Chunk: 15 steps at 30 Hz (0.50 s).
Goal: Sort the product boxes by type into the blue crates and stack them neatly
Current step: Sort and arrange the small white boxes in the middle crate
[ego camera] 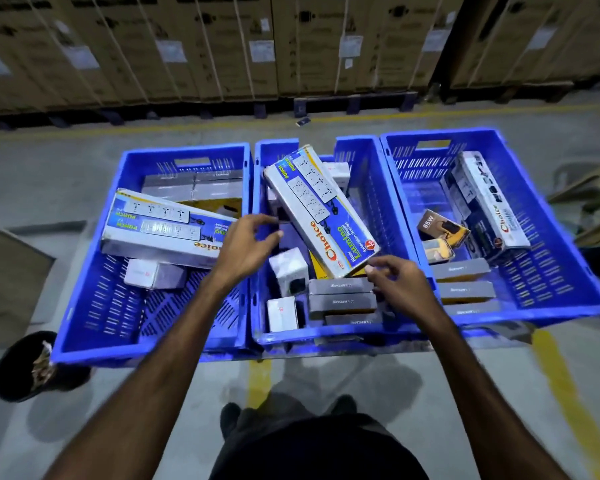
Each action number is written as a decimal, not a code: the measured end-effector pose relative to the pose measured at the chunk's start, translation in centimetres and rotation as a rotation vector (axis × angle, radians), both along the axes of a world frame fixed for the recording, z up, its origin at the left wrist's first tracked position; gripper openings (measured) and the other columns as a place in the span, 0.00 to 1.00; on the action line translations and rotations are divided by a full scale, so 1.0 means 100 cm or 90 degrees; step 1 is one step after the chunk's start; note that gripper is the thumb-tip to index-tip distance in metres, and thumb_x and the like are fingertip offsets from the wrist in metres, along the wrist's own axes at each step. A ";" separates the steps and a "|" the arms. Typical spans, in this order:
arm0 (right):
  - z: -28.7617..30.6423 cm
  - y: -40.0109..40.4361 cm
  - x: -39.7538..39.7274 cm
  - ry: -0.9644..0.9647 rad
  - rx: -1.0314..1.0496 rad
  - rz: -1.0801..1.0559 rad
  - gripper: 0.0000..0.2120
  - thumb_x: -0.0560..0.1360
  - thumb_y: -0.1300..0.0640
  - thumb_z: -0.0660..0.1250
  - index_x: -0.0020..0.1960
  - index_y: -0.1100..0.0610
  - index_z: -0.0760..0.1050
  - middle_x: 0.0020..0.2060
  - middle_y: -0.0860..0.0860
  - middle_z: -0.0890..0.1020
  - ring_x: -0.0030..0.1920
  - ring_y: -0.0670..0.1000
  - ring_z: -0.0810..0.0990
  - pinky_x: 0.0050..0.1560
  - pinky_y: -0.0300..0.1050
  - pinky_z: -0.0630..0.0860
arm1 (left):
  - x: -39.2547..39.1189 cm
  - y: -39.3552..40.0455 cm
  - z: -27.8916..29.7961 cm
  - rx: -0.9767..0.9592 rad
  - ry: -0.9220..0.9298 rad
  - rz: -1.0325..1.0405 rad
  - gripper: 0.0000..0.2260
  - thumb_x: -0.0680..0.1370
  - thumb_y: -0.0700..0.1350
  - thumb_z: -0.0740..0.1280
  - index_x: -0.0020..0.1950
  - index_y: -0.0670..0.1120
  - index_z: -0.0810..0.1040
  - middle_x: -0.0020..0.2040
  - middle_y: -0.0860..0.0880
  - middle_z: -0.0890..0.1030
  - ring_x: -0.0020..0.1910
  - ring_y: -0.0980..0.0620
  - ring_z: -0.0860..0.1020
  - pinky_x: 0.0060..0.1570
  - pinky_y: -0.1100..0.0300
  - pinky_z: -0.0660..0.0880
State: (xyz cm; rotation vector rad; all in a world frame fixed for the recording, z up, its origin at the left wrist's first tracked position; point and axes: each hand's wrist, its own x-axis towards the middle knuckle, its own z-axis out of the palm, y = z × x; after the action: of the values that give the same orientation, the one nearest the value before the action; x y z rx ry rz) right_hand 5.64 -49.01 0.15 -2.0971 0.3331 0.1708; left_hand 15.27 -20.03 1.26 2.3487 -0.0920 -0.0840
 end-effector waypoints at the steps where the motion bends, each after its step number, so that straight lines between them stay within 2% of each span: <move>1: -0.002 0.000 -0.001 -0.003 -0.002 0.013 0.01 0.80 0.50 0.72 0.49 0.46 0.82 0.41 0.49 0.86 0.44 0.51 0.87 0.52 0.61 0.84 | -0.009 0.000 -0.006 -0.006 0.003 -0.006 0.15 0.79 0.51 0.74 0.64 0.48 0.85 0.61 0.51 0.84 0.57 0.51 0.80 0.57 0.58 0.74; 4: -0.008 0.004 -0.002 -0.007 -0.018 0.024 0.04 0.79 0.51 0.72 0.46 0.43 0.81 0.37 0.45 0.85 0.40 0.48 0.87 0.49 0.60 0.85 | -0.033 -0.002 -0.018 -0.028 0.001 -0.009 0.13 0.80 0.50 0.74 0.62 0.49 0.85 0.58 0.53 0.85 0.54 0.54 0.81 0.54 0.58 0.76; 6: -0.011 0.006 -0.002 0.007 -0.016 0.047 0.01 0.79 0.52 0.72 0.50 0.48 0.83 0.38 0.45 0.85 0.40 0.50 0.87 0.49 0.61 0.85 | -0.047 -0.003 -0.023 -0.031 -0.022 -0.007 0.11 0.80 0.48 0.73 0.62 0.48 0.85 0.56 0.54 0.85 0.53 0.57 0.81 0.53 0.62 0.75; 9: -0.008 0.010 0.007 0.027 -0.023 0.070 0.10 0.79 0.52 0.72 0.57 0.55 0.83 0.40 0.52 0.85 0.45 0.56 0.86 0.55 0.57 0.82 | -0.064 -0.004 -0.031 -0.025 -0.059 -0.003 0.10 0.80 0.47 0.73 0.60 0.49 0.85 0.56 0.54 0.85 0.53 0.57 0.80 0.56 0.60 0.76; 12: -0.004 0.009 0.036 0.050 -0.065 0.106 0.16 0.79 0.53 0.73 0.64 0.59 0.81 0.50 0.60 0.86 0.50 0.56 0.84 0.58 0.52 0.80 | -0.078 -0.003 -0.040 -0.005 -0.088 -0.012 0.09 0.80 0.46 0.73 0.60 0.48 0.85 0.57 0.53 0.85 0.57 0.55 0.79 0.58 0.58 0.75; 15: -0.008 0.002 0.078 0.075 -0.094 0.144 0.26 0.78 0.49 0.75 0.73 0.56 0.74 0.60 0.56 0.81 0.59 0.56 0.82 0.59 0.52 0.79 | -0.090 -0.002 -0.047 -0.003 -0.108 -0.014 0.09 0.80 0.45 0.73 0.59 0.46 0.85 0.55 0.51 0.85 0.57 0.52 0.79 0.59 0.57 0.75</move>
State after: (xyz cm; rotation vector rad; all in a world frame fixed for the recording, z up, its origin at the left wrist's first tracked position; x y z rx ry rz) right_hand 13.41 -48.78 -0.64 -2.2748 0.1814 0.4153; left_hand 6.28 -20.27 -3.40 2.3475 -0.2003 0.1042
